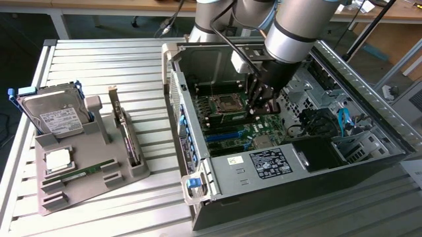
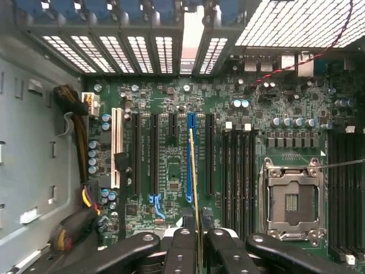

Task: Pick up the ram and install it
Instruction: 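Insert the ram into the slot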

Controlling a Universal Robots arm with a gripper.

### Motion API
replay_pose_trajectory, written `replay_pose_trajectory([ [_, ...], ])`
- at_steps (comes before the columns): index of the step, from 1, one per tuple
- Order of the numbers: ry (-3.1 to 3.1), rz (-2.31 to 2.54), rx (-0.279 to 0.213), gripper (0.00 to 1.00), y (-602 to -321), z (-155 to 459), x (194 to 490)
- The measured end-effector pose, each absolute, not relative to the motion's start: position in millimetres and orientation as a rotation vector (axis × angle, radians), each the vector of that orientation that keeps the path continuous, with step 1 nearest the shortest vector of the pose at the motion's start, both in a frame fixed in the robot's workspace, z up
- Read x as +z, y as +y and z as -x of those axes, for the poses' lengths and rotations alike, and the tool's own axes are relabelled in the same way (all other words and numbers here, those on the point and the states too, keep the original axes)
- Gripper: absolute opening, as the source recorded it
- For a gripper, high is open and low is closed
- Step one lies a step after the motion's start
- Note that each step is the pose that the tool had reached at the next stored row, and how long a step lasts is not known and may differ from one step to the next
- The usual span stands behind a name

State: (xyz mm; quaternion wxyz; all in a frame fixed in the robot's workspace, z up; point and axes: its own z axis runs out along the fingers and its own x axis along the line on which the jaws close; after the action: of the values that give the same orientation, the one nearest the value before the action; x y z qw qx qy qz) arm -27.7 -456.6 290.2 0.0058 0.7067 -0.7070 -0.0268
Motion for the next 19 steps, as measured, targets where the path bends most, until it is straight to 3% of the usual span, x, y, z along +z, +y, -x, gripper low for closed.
replay_pose_trajectory([
  [19, -2.211, -2.211, -0.086, 0.14, -431.2, 25.0, 250.4],
])
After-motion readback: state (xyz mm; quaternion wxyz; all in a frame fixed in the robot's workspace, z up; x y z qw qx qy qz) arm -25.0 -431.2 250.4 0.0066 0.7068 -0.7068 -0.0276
